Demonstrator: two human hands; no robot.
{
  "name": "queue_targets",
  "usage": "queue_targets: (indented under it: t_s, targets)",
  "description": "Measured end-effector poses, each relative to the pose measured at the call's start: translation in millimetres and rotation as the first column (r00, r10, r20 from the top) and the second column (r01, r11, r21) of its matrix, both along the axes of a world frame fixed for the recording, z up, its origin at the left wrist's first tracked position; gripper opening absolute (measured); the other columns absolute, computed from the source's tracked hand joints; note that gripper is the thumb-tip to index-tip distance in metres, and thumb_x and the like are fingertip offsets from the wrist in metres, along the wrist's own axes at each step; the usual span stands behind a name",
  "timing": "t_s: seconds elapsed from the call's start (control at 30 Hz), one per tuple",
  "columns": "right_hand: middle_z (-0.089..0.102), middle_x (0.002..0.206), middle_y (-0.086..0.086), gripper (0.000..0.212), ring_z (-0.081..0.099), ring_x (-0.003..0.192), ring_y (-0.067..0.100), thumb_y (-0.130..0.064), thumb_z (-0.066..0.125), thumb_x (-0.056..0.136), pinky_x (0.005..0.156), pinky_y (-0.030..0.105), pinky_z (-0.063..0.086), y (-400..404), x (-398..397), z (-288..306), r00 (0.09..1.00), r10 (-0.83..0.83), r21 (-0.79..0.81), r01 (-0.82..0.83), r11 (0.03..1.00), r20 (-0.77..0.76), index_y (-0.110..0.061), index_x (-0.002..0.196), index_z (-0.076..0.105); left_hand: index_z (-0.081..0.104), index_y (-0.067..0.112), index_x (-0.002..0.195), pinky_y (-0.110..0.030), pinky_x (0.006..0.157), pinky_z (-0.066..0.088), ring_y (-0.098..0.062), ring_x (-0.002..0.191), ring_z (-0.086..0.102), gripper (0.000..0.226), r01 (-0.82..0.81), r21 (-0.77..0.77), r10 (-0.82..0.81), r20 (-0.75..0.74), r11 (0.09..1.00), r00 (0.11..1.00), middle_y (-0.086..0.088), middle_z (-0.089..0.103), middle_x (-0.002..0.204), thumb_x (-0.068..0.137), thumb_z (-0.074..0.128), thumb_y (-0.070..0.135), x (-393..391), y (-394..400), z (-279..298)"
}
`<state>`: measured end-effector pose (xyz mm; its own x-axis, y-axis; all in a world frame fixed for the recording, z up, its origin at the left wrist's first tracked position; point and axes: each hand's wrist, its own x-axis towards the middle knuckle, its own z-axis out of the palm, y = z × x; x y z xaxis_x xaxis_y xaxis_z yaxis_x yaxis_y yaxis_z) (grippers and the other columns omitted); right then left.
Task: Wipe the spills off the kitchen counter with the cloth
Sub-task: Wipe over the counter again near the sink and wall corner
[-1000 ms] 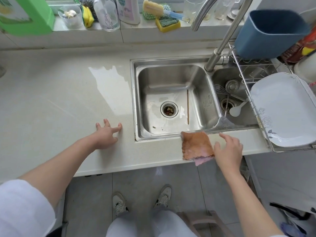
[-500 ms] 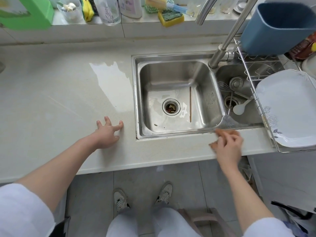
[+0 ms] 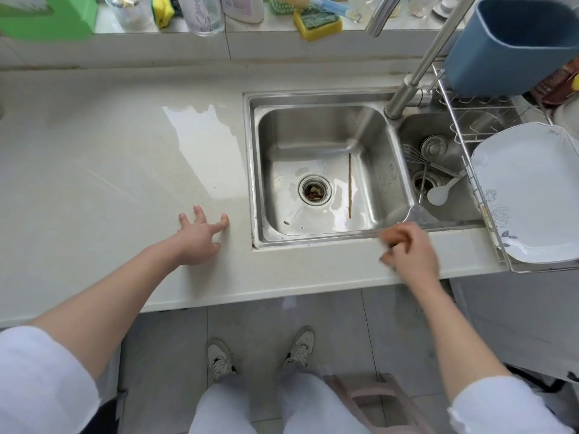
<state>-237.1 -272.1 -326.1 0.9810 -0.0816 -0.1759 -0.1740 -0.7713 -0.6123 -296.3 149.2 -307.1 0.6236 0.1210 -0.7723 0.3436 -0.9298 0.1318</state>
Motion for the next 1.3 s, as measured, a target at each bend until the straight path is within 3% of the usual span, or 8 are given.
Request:
queue_targets:
  t_s: [0.13,0.33,0.53,0.63,0.87,1.03,1.17,1.3]
  targets:
    - [0.056,0.117,-0.004,0.018,0.067,0.101,0.015,-0.012,0.050,0.092,0.082,0.018,0.052,2,12,-7,0.977,-0.209,-0.006,0.209,0.978,0.046,-0.016,0.108,0.059,-0.006,0.042,0.154,-0.061,0.117,0.012,-0.054,0.141,-0.021,0.069,0.020,0.001,-0.020,0.010,1.000,1.000,-0.018,-0.027,0.158,0.102,0.037,0.027,-1,-2,-1]
    - [0.057,0.115,-0.016,0.023,0.056,0.103,0.003,-0.014,0.064,0.078,0.089,0.023,0.045,44,-40,-14,0.911,0.404,0.039,-0.403,0.915,-0.079,-0.026,0.096,0.072,-0.014,0.045,0.151,-0.060,0.117,0.010,-0.056,0.141,-0.018,0.076,0.061,0.056,-0.063,0.023,0.997,0.998,-0.019,-0.029,0.157,0.098,0.040,0.052,-7,-2,-7]
    - [0.050,0.124,0.008,0.023,0.054,0.113,0.029,-0.014,0.053,0.087,0.096,0.041,0.042,-45,7,-6,0.989,-0.146,-0.250,0.141,0.958,-0.002,-0.018,0.107,0.062,-0.016,0.043,0.151,-0.061,0.117,0.011,-0.056,0.141,-0.018,0.078,0.092,0.077,-0.094,0.018,0.993,0.995,-0.020,-0.030,0.157,0.097,0.038,0.059,-7,-5,-6]
    - [0.048,0.122,0.011,0.013,0.053,0.109,0.033,-0.019,0.053,0.083,0.094,0.041,0.041,-25,-12,-7,0.980,-0.185,-0.336,0.149,0.930,-0.077,-0.019,0.096,0.058,-0.015,0.043,0.151,-0.061,0.117,0.011,-0.056,0.141,-0.017,0.075,0.091,0.074,-0.092,0.007,0.993,0.996,-0.020,-0.029,0.157,0.098,0.036,0.057,-7,-5,-5]
    - [0.047,0.121,-0.006,0.023,0.053,0.113,0.013,-0.023,0.057,0.083,0.096,0.038,0.048,153,-81,-15,0.967,0.226,-0.019,-0.229,0.973,-0.119,-0.031,0.103,0.064,-0.014,0.042,0.152,-0.060,0.117,0.008,-0.057,0.140,-0.019,0.064,0.077,0.042,-0.077,-0.003,0.996,0.997,-0.021,-0.029,0.156,0.104,0.027,0.042,-3,-7,2]
    - [0.048,0.120,-0.007,0.031,0.055,0.107,0.013,-0.025,0.062,0.089,0.094,0.027,0.045,214,-102,-16,0.815,0.571,0.201,-0.545,0.814,-0.101,-0.028,0.119,0.066,-0.011,0.039,0.154,-0.060,0.117,0.006,-0.057,0.139,-0.020,0.060,0.041,-0.005,-0.041,-0.018,0.999,0.999,-0.022,-0.027,0.157,0.105,0.024,0.032,0,-4,8]
    - [0.048,0.121,-0.003,0.030,0.058,0.103,0.018,-0.019,0.060,0.084,0.084,0.028,0.047,122,-57,-18,0.983,0.173,-0.076,-0.178,0.981,-0.058,-0.026,0.112,0.068,-0.010,0.039,0.154,-0.059,0.117,0.004,-0.054,0.140,-0.024,0.060,0.028,-0.058,-0.030,-0.027,0.998,0.999,-0.019,-0.030,0.157,0.104,0.022,0.030,-1,0,9]
    - [0.044,0.126,0.003,0.020,0.056,0.111,0.027,-0.019,0.051,0.091,0.090,0.042,0.047,93,-30,-19,0.957,-0.289,-0.205,0.282,0.937,-0.002,-0.019,0.107,0.063,-0.013,0.038,0.154,-0.060,0.117,0.003,-0.056,0.139,-0.024,0.060,0.014,-0.063,-0.016,-0.032,0.998,0.999,-0.022,-0.033,0.155,0.104,0.020,0.029,-1,2,7]
